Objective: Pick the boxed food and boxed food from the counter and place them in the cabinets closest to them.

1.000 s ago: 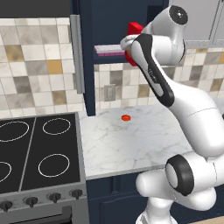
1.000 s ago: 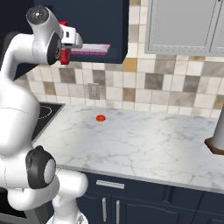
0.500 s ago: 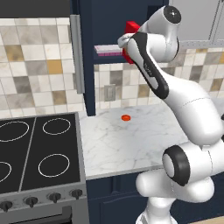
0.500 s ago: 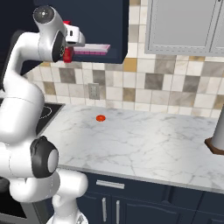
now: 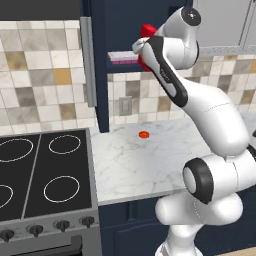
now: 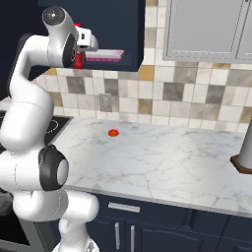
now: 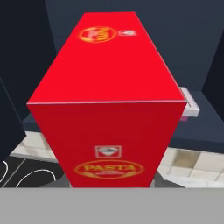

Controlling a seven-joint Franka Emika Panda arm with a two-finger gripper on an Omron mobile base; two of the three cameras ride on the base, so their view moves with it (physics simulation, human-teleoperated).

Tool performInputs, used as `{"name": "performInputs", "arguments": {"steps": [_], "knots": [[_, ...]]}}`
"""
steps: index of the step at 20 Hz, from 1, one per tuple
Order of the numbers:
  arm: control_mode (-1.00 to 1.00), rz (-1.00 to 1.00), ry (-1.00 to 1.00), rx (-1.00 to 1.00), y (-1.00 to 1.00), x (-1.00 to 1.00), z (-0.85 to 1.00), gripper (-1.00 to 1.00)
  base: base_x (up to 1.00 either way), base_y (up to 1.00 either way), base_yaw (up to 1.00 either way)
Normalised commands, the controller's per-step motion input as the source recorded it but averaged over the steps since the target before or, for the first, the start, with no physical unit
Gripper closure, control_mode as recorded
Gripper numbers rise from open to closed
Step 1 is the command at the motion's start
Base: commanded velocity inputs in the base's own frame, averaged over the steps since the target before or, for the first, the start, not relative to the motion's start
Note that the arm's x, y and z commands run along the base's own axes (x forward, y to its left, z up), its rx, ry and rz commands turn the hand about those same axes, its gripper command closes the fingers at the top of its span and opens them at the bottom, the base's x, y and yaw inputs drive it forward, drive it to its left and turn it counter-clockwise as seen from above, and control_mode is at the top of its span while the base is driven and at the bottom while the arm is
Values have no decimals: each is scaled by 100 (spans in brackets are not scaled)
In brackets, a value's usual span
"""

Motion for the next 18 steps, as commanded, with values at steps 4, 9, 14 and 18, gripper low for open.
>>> {"name": "performInputs", "arguments": {"steps": [4, 9, 14, 18], "knots": [[-100, 0, 0, -4, 0, 16, -9, 100, 0, 0, 0], [-100, 0, 0, -3, 0, 16, -6, 100, 0, 0, 0], [-100, 0, 0, -1, 0, 19, -4, 100, 0, 0, 0], [-100, 0, 0, 0, 0, 20, -2, 100, 0, 0, 0]]}}
